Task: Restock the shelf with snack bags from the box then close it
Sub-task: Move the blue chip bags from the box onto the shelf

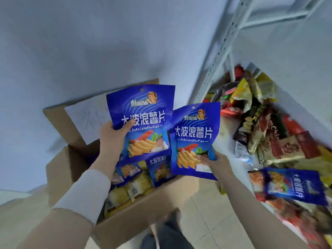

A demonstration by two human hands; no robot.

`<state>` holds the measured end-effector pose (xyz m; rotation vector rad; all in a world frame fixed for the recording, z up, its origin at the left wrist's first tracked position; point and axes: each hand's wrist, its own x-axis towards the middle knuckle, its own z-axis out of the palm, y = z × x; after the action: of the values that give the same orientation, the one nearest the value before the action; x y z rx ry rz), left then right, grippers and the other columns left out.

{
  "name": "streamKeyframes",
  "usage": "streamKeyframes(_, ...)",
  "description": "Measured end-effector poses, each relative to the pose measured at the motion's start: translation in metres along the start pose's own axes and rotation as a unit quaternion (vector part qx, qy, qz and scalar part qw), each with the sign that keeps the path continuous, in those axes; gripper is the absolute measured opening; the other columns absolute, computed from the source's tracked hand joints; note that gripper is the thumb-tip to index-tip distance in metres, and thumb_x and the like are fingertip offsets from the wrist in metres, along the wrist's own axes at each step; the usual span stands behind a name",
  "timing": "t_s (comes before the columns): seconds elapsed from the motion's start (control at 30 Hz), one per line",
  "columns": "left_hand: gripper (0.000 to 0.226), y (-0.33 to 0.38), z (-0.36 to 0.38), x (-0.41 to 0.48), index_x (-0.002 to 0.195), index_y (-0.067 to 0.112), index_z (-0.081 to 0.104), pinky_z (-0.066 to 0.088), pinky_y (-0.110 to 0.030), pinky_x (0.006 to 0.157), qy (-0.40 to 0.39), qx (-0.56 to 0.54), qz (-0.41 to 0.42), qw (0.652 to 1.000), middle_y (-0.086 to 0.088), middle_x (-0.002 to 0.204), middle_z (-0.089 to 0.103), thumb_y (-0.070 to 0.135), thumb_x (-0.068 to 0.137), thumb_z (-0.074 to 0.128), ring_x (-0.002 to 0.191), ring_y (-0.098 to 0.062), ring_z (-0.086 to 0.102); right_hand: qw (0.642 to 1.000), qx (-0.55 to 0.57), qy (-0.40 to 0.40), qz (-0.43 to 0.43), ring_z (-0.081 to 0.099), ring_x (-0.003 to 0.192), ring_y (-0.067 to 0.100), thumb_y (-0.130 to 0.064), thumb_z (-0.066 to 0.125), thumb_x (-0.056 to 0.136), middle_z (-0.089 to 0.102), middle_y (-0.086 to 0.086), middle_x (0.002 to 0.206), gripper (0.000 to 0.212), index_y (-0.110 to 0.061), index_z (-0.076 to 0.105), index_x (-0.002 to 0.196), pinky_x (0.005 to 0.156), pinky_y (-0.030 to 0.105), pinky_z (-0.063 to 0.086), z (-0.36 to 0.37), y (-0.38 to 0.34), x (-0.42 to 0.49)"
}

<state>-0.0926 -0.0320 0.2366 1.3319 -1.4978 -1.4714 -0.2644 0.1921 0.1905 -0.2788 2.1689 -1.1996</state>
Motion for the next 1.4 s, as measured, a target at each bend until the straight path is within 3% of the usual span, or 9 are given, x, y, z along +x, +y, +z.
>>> streamKeyframes(0.17,0.013,0.099,0.06,-0.033,0.077,0.025,0.06,0.048,-0.011,0.059,-0.083,-0.036,0.112,0.99,0.017,0.069,0.065,0.025,0.081,0.072,0.061,0.009,0.062,0.994,0.022,0.099,-0.035,0.05,0.06,0.007,-0.025,0.074,0.077,0.06,-0.003,0.067,0.016,-0.013,0.065,0.08,0.053,0.012,0.038,-0.106,-0.047,-0.038)
streamKeyframes(0.33,0.016,0.178,0.149,-0.072,0.078,0.027,0.065,0.056,-0.041,0.082,-0.18,-0.042,0.169,0.968,0.001,0.087,0.072,0.037,0.073,0.076,0.085,-0.021,0.07,0.978,0.049,0.187,-0.08,0.055,0.066,0.015,-0.029,0.077,0.073,0.065,0.004,0.074,0.02,-0.013,0.066,0.079,0.064,0.026,0.043,-0.232,-0.076,-0.063)
streamKeyframes(0.43,0.019,0.216,0.216,-0.107,0.093,0.018,0.065,0.056,-0.034,0.081,-0.229,-0.048,0.211,0.949,0.0,0.091,0.07,0.028,0.08,0.073,0.085,-0.017,0.068,0.963,0.082,0.236,-0.106,0.056,0.068,0.017,-0.022,0.076,0.075,0.066,0.02,0.081,0.013,-0.017,0.064,0.076,0.065,0.026,0.046,-0.304,-0.08,-0.067)
streamKeyframes(0.53,0.016,0.242,0.287,-0.141,0.095,0.016,0.066,0.055,-0.019,0.068,-0.279,-0.076,0.216,0.933,0.008,0.083,0.069,0.02,0.082,0.072,0.07,0.0,0.067,0.953,0.098,0.263,-0.11,0.054,0.062,0.013,-0.021,0.075,0.075,0.063,0.01,0.075,0.013,-0.019,0.062,0.076,0.052,0.013,0.044,-0.367,-0.069,-0.066)
streamKeyframes(0.67,0.006,0.26,0.378,-0.181,0.083,0.023,0.068,0.054,-0.018,0.064,-0.336,-0.08,0.221,0.912,0.015,0.072,0.071,0.018,0.082,0.071,0.065,0.003,0.066,0.938,0.133,0.306,-0.094,0.057,0.066,0.015,-0.024,0.078,0.072,0.064,0.0,0.073,0.016,-0.019,0.063,0.077,0.068,0.03,0.048,-0.442,-0.046,-0.059)
streamKeyframes(0.9,0.009,0.274,0.521,-0.222,0.076,0.024,0.067,0.055,-0.021,0.062,-0.413,-0.08,0.186,0.888,0.017,0.063,0.07,0.018,0.08,0.073,0.061,0.0,0.066,0.901,0.177,0.391,-0.066,0.058,0.068,0.018,-0.028,0.075,0.076,0.064,0.005,0.076,0.016,-0.018,0.062,0.075,0.067,0.031,0.047,-0.539,-0.01,-0.04)
streamKeyframes(1.1,0.008,0.283,0.642,-0.237,0.078,0.022,0.067,0.056,-0.032,0.075,-0.485,-0.077,0.18,0.852,0.005,0.08,0.071,0.019,0.078,0.075,0.074,-0.013,0.068,0.86,0.164,0.483,-0.029,0.053,0.068,0.016,-0.028,0.074,0.077,0.061,0.005,0.075,0.026,-0.006,0.064,0.088,0.059,0.024,0.04,-0.61,0.005,-0.012)
streamKeyframes(1.3,0.01,0.284,0.748,-0.255,0.082,0.021,0.067,0.056,-0.042,0.084,-0.544,-0.058,0.181,0.817,-0.002,0.089,0.072,0.025,0.078,0.075,0.087,-0.022,0.069,0.827,0.139,0.544,0.012,0.048,0.064,0.014,-0.031,0.068,0.082,0.055,0.0,0.067,0.019,-0.018,0.057,0.073,0.057,0.024,0.037,-0.665,0.023,0.014)
streamKeyframes(1.4,0.015,0.281,0.788,-0.265,0.087,0.016,0.066,0.056,-0.042,0.083,-0.56,-0.044,0.182,0.807,-0.004,0.092,0.072,0.027,0.079,0.074,0.089,-0.023,0.069,0.822,0.13,0.554,0.022,0.048,0.063,0.014,-0.032,0.067,0.082,0.056,0.0,0.068,0.021,-0.013,0.06,0.081,0.059,0.026,0.039,-0.686,0.031,0.031)
